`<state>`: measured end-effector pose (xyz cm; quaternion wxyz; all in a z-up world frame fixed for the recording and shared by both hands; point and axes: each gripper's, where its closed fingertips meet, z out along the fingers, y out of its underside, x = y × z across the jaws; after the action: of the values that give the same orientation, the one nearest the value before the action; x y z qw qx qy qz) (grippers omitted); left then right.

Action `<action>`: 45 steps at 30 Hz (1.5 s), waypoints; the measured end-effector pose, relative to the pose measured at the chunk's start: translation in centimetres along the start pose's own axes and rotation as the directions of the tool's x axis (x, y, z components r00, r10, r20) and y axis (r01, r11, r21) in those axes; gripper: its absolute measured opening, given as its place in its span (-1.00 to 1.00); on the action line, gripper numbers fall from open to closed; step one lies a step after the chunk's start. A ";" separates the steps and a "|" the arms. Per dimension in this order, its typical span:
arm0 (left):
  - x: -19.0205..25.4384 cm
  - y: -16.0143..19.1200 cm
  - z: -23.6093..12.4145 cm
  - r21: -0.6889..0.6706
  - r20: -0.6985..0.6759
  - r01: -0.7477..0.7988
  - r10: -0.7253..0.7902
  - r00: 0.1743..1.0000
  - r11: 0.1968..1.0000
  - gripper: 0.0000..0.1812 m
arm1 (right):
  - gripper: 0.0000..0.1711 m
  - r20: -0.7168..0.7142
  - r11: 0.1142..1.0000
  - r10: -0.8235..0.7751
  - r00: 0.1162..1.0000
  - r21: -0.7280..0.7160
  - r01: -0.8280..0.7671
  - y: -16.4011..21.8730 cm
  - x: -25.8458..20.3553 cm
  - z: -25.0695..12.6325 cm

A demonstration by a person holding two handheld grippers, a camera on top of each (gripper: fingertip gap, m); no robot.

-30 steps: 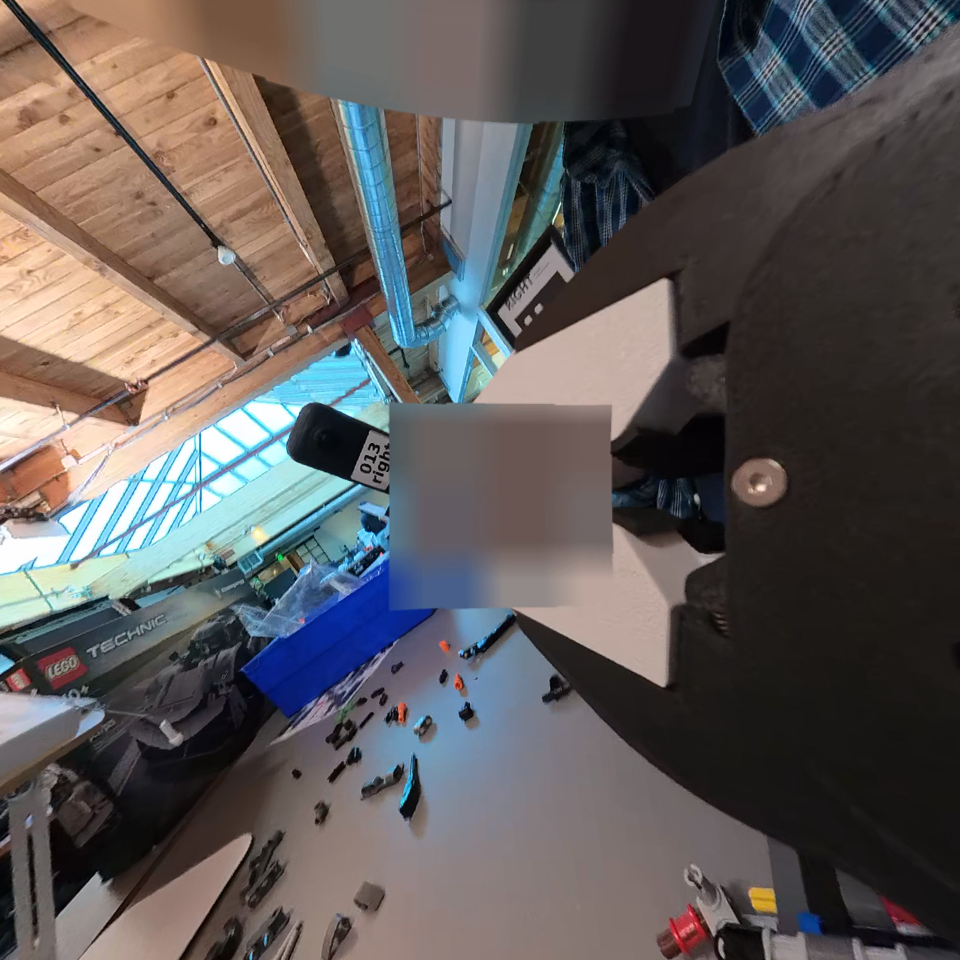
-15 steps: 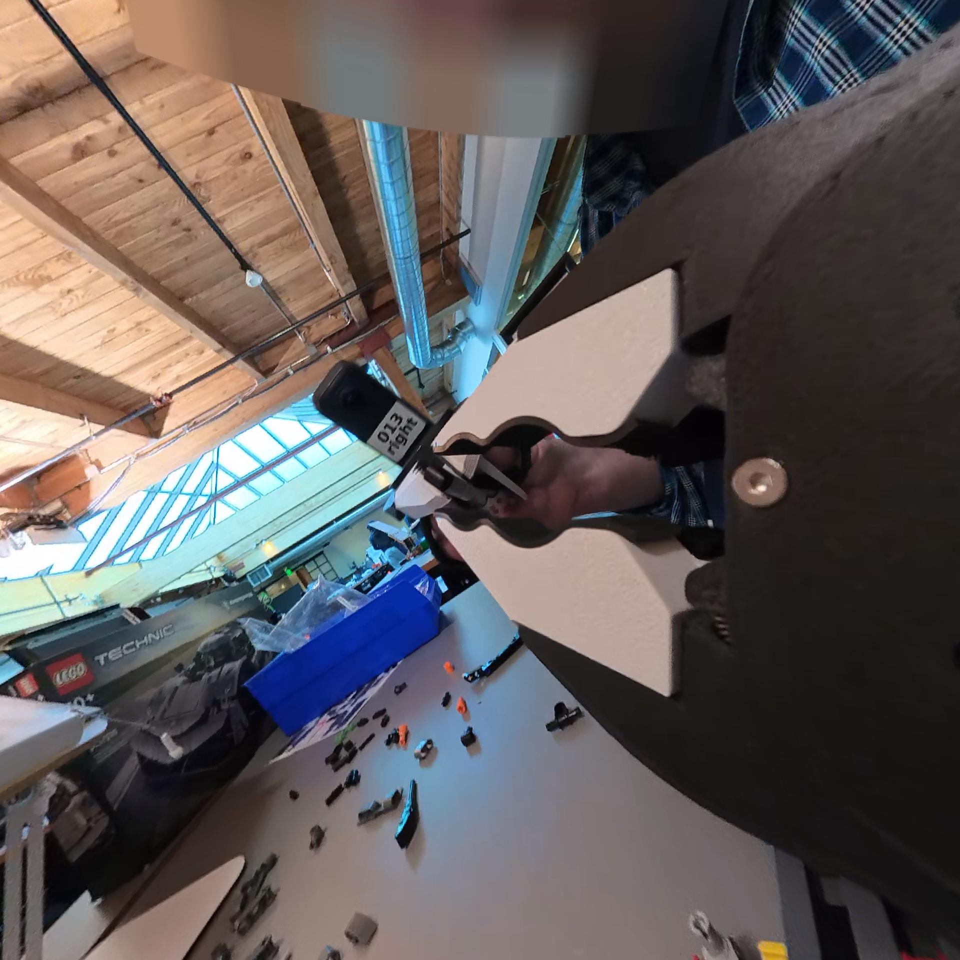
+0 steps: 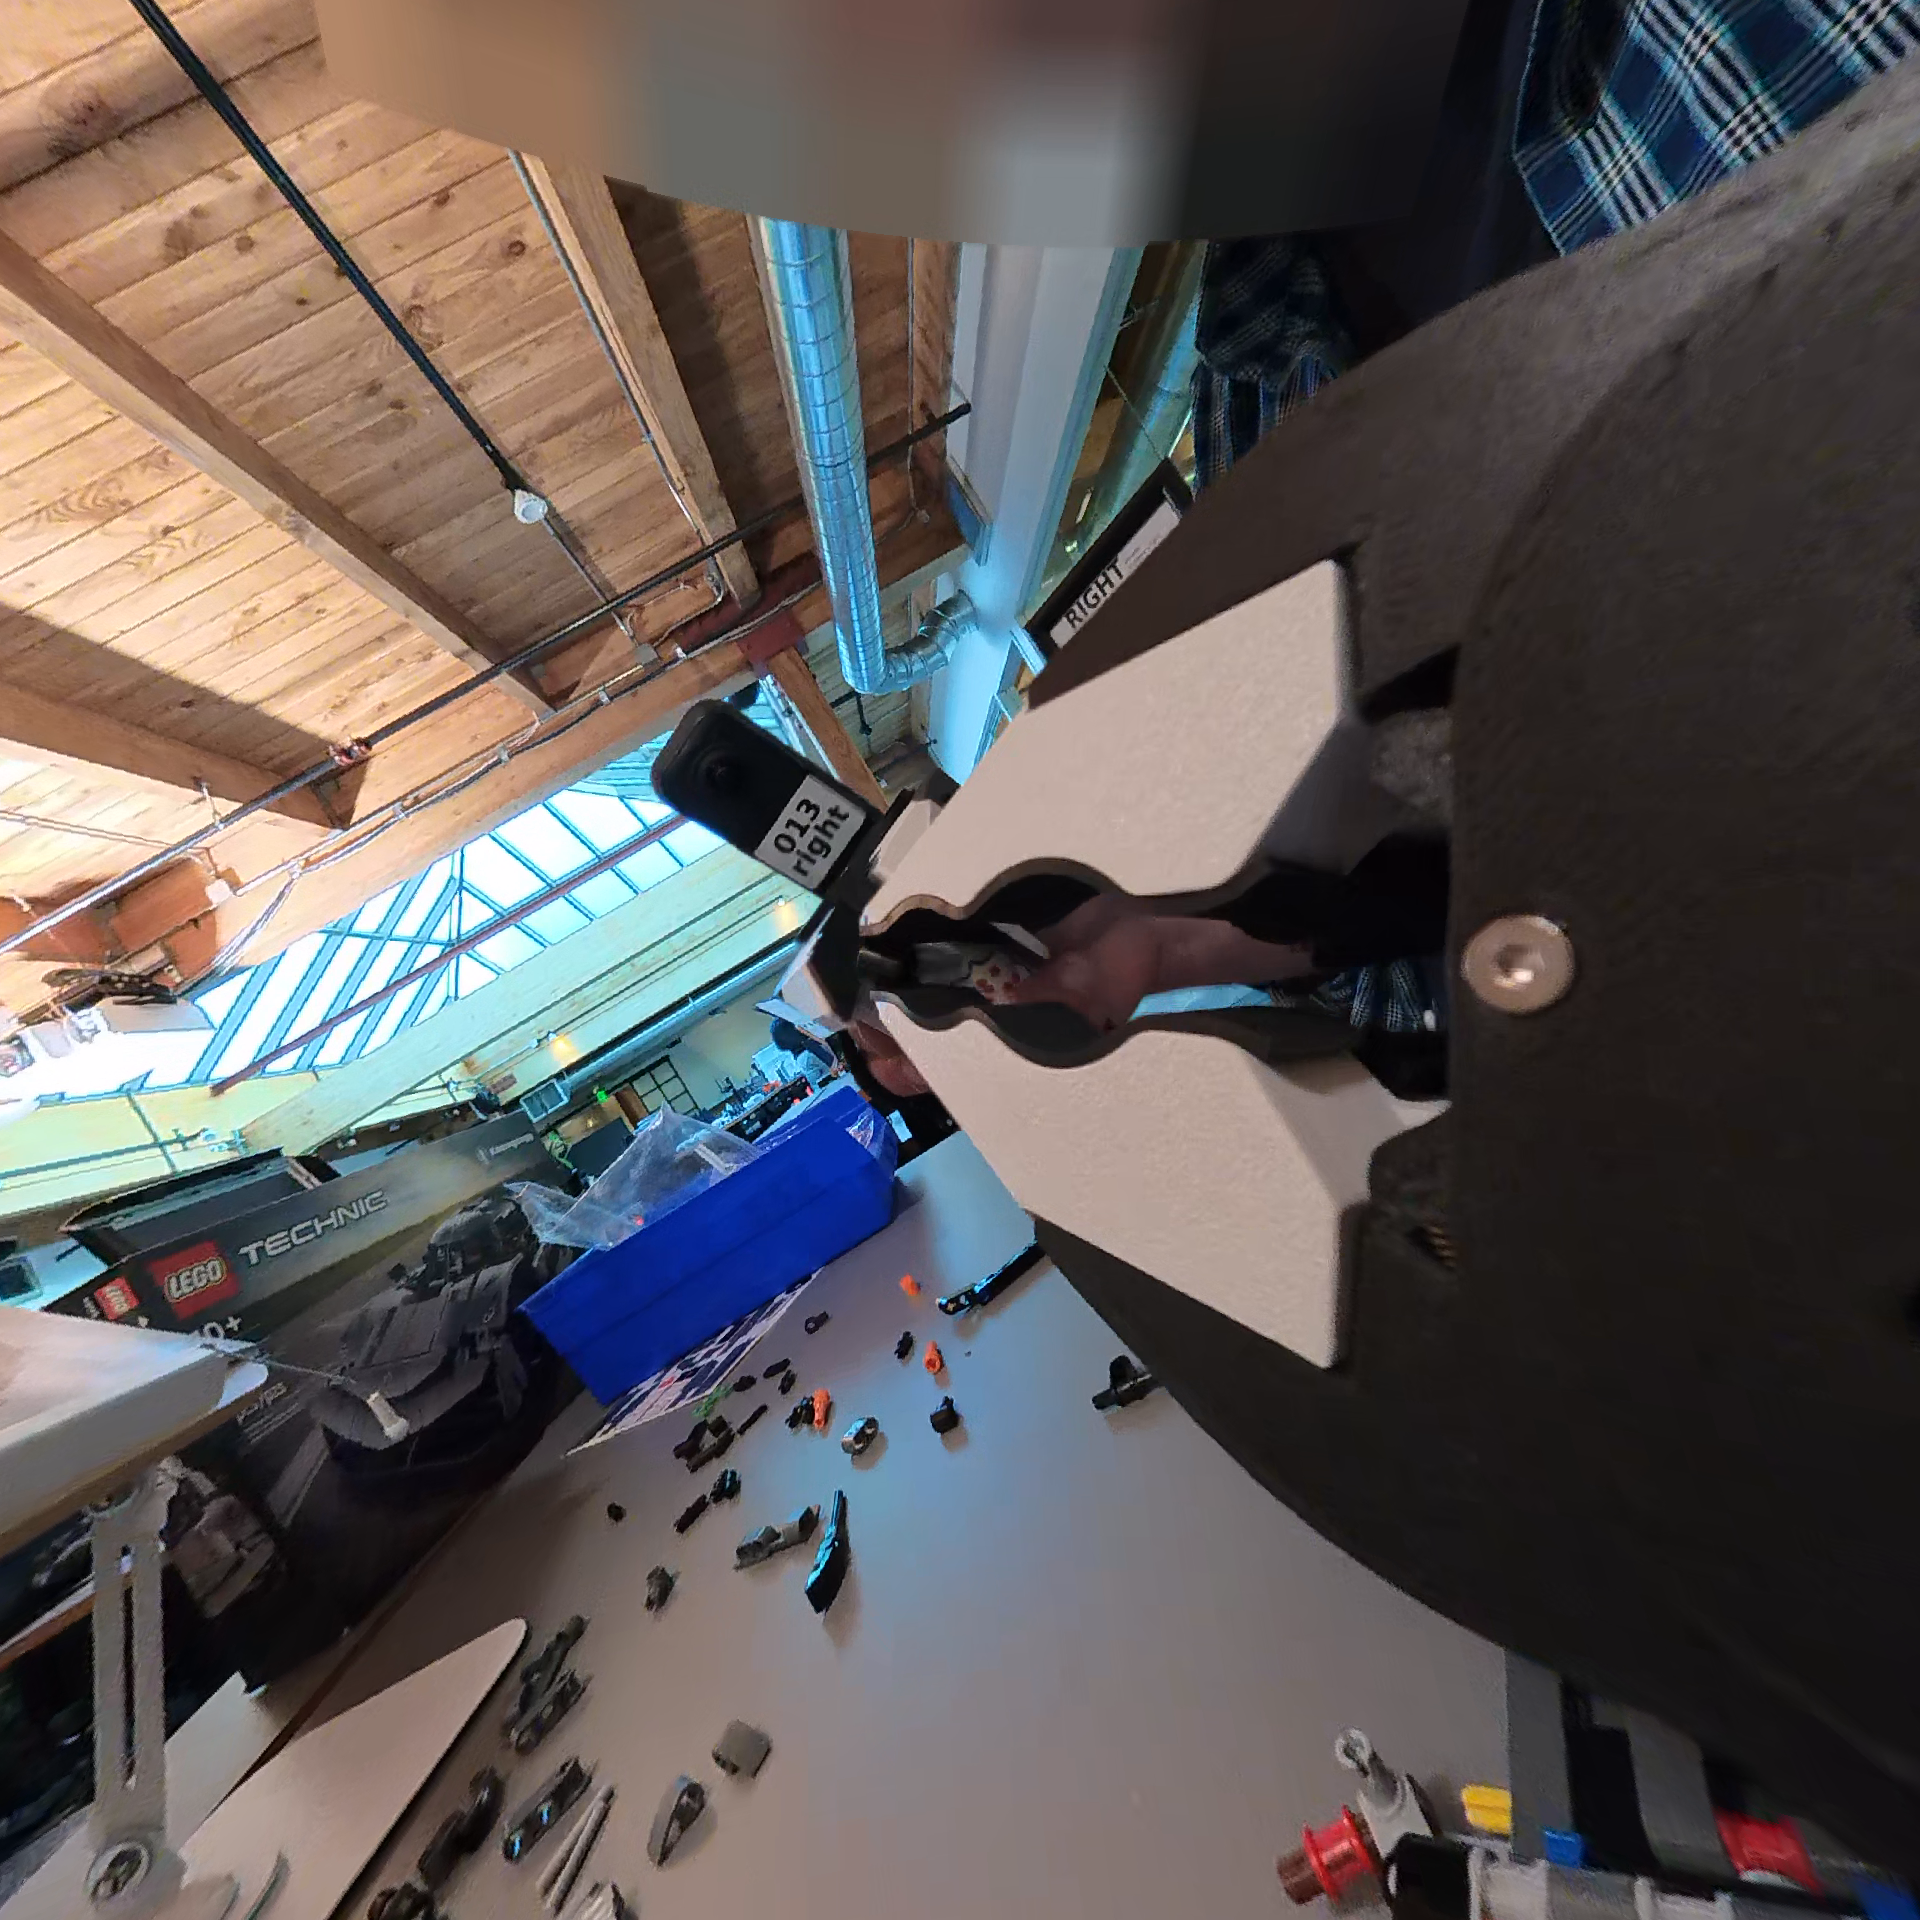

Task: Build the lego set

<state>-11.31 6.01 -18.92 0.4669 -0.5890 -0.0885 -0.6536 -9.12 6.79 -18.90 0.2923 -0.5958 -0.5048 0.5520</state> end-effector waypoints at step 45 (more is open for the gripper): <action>-2.3 1.3 0.1 -0.048 0.098 0.027 -0.023 0.995 0.998 -0.94 | -0.61 -0.236 0.797 -0.333 0.913 -0.588 0.138 16.2 5.4 -7.3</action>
<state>-10.60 6.51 -21.46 0.4392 -0.6305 -0.1025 -0.6318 1.73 8.11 -33.86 0.2522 -0.6696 -0.6591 0.2316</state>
